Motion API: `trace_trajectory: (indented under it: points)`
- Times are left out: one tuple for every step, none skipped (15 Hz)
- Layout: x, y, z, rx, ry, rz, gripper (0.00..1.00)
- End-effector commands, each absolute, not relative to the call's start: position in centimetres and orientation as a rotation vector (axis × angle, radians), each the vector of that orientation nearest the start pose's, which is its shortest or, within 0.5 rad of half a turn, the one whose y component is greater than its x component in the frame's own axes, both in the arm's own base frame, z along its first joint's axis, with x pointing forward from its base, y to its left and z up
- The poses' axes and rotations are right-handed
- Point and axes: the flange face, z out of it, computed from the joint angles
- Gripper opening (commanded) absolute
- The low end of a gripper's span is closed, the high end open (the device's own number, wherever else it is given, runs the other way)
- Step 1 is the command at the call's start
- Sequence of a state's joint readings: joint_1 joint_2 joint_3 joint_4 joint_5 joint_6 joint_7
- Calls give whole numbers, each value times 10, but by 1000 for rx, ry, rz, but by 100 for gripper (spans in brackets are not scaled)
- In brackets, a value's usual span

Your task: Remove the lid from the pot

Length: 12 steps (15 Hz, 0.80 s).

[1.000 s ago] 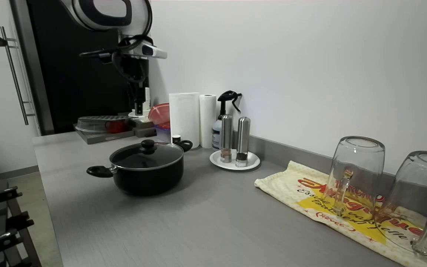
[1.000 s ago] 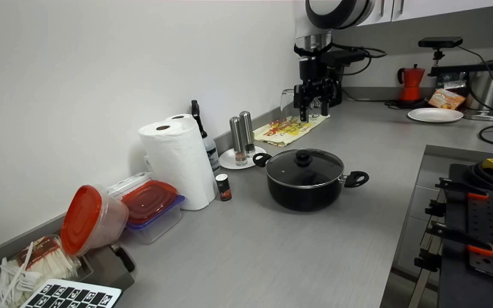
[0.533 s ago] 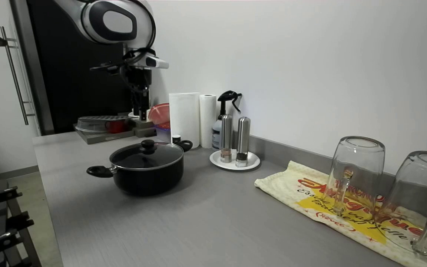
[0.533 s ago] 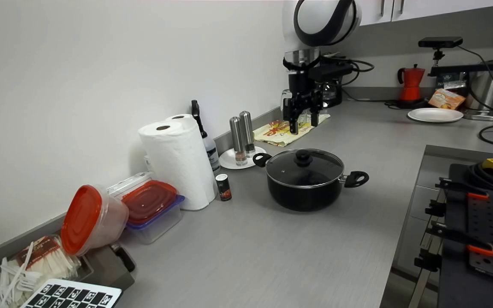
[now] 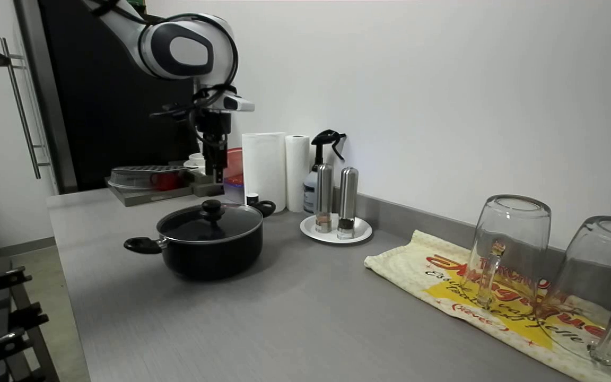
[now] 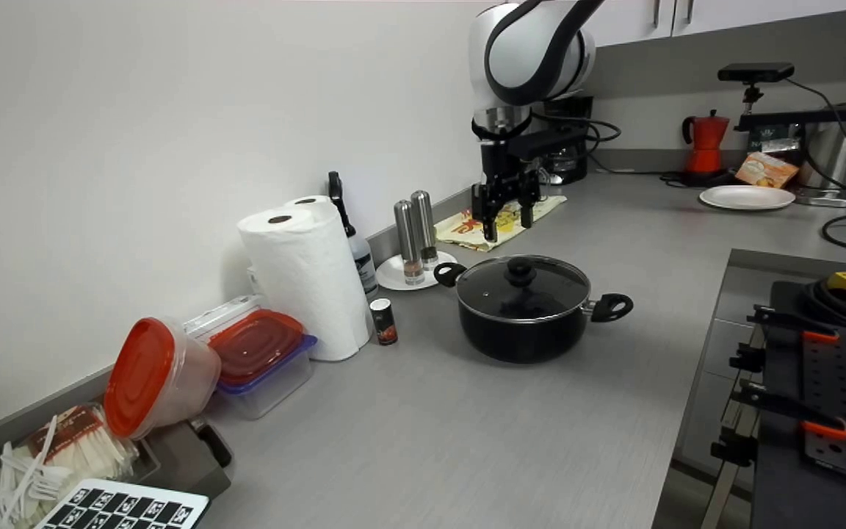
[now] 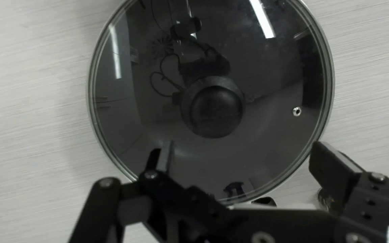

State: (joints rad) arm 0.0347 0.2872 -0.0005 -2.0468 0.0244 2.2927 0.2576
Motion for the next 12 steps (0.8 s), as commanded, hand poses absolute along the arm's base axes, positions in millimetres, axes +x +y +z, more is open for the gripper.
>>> trace_trajectory:
  points:
    - [595, 23, 287, -3135, 396, 71, 100]
    - [595, 23, 284, -3137, 399, 83, 100]
    - [594, 23, 281, -3139, 402, 91, 100]
    - [593, 23, 278, -3140, 405, 101, 100]
    - [592, 23, 275, -3143, 408, 110, 100]
    - [592, 22, 272, -3146, 411, 118, 100]
    - [591, 22, 270, -3149, 412, 124, 100]
    - [591, 21, 268, -3153, 412, 130, 100]
    - [591, 21, 266, -3157, 413, 135, 100]
    - [591, 20, 264, -3158, 416, 140, 100]
    - [590, 20, 263, -3160, 420, 144, 100]
    - [590, 19, 261, -3160, 424, 149, 100]
